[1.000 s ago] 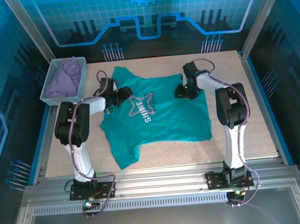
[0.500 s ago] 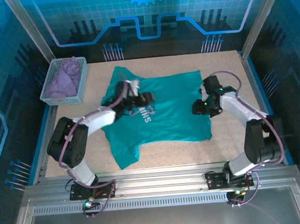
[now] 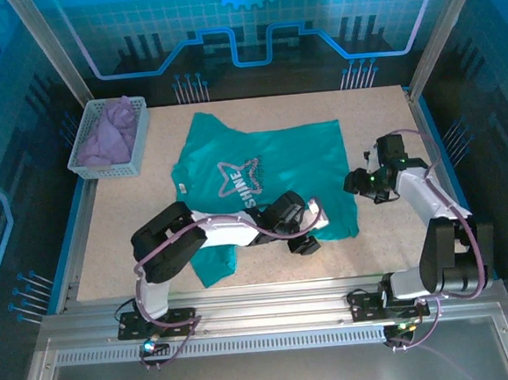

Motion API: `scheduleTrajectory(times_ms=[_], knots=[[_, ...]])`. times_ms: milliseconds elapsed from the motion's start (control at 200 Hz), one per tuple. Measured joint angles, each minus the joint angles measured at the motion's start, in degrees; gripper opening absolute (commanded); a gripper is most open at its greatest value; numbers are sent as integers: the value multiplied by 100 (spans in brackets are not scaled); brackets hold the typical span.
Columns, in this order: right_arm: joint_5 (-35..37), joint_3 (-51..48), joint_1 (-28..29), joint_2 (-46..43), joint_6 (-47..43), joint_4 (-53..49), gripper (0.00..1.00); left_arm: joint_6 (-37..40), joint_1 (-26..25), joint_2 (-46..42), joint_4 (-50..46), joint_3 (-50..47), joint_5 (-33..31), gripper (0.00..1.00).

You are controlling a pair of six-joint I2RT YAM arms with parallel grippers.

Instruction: Fold the inside-out t-shirt

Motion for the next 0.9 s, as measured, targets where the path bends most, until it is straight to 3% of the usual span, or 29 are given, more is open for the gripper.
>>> scheduleTrajectory(times_ms=[85, 275, 395, 675, 900], knots=[[-50, -50, -2, -96, 0, -52, 53, 201, 26, 157, -184, 125, -212, 50], [-101, -289, 44, -326, 24, -74, 53, 387, 127, 166, -446, 251, -566, 15], [-42, -382, 326, -376, 87, -190, 53, 157, 442, 125, -529, 251, -466, 1], [634, -535, 1904, -688, 363, -177, 52, -702, 1410, -116, -782, 186, 382, 0], [1414, -1427, 3132, -1097, 1012, 243, 60, -1250, 1665, -269, -671, -118, 1021, 0]])
